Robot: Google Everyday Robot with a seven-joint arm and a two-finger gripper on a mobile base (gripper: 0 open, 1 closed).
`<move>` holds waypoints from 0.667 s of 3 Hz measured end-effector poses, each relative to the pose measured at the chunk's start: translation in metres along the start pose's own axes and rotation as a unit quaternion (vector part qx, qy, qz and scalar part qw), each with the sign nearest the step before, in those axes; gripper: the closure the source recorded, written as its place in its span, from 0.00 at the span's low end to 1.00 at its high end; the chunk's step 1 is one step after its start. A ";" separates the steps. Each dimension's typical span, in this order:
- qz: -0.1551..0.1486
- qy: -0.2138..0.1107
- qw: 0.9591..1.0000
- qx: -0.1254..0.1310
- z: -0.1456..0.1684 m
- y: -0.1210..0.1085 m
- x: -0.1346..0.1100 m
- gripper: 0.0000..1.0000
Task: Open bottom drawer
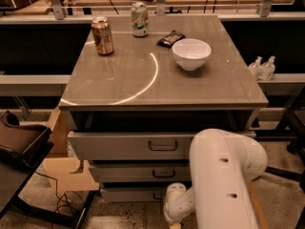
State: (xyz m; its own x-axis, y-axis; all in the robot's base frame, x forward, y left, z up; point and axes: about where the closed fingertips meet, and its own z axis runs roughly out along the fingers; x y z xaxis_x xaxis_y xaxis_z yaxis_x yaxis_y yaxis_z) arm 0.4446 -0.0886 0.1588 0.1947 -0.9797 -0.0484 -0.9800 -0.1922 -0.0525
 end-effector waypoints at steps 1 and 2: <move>-0.011 0.012 1.000 -0.002 0.008 -0.014 -0.003 0.00; -0.017 0.017 1.000 -0.011 0.020 -0.023 -0.006 0.19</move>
Offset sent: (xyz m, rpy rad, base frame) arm 0.0387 0.0167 -0.0302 -0.0555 0.0316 0.0432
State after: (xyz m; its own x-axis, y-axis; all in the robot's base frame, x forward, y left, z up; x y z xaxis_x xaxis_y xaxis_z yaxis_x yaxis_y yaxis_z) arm 0.4670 -0.0773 0.1405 0.2262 -0.9740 -0.0131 -0.9737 -0.2257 -0.0317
